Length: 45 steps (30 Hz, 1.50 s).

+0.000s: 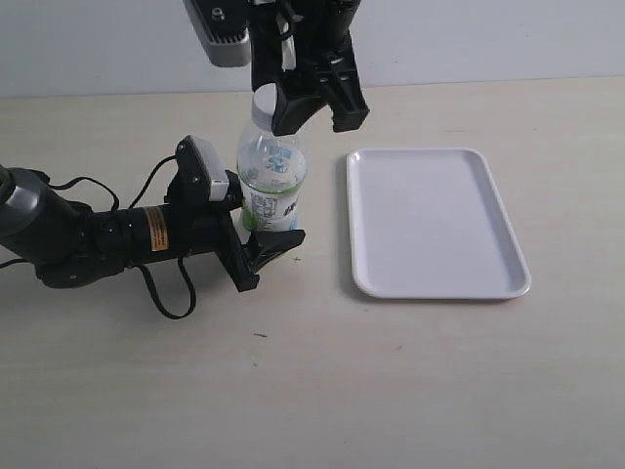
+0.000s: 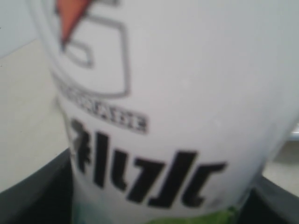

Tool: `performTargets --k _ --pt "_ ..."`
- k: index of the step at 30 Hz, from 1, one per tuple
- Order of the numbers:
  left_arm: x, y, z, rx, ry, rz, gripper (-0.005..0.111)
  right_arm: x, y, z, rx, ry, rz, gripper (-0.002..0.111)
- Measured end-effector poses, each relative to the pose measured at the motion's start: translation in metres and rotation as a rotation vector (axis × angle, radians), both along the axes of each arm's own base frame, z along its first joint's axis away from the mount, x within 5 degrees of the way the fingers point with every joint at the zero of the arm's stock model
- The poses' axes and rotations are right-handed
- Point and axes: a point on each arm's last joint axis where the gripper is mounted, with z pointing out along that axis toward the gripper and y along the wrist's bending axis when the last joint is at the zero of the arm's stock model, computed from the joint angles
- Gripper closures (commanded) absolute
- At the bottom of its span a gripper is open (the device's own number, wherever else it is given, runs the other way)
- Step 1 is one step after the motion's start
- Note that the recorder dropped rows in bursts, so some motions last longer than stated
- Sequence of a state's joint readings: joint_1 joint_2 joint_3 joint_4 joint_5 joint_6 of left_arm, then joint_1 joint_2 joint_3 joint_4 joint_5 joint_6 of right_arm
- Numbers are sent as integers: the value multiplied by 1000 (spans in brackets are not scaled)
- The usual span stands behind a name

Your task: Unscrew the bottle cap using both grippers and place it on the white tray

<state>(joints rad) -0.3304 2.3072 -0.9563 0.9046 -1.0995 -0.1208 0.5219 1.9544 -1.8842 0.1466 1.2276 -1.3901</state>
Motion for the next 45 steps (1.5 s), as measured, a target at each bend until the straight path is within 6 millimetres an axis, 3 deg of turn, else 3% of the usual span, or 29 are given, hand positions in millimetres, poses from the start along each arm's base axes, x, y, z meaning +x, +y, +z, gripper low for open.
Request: performTargets --k 5,9,12,17,18,31,37,45 --pt "0 0 0 -2 0 2 107 0 0 0 -60 -77 232 108" --pt "1 0 0 -7 3 14 107 3 1 1 -77 -135 318 107" --pt "1 0 0 -8 5 14 107 3 1 1 -80 -144 338 87" --pt "1 0 0 -11 13 16 107 4 2 2 -68 -149 309 40" --pt "1 0 0 -12 16 16 107 5 3 2 -47 -153 272 37" --pt "0 0 0 -13 21 11 107 6 4 3 180 89 -467 35" --pt "0 0 0 -11 24 9 107 3 2 2 219 195 -687 35" --pt "1 1 7 25 77 23 107 1 2 1 251 271 -857 35"
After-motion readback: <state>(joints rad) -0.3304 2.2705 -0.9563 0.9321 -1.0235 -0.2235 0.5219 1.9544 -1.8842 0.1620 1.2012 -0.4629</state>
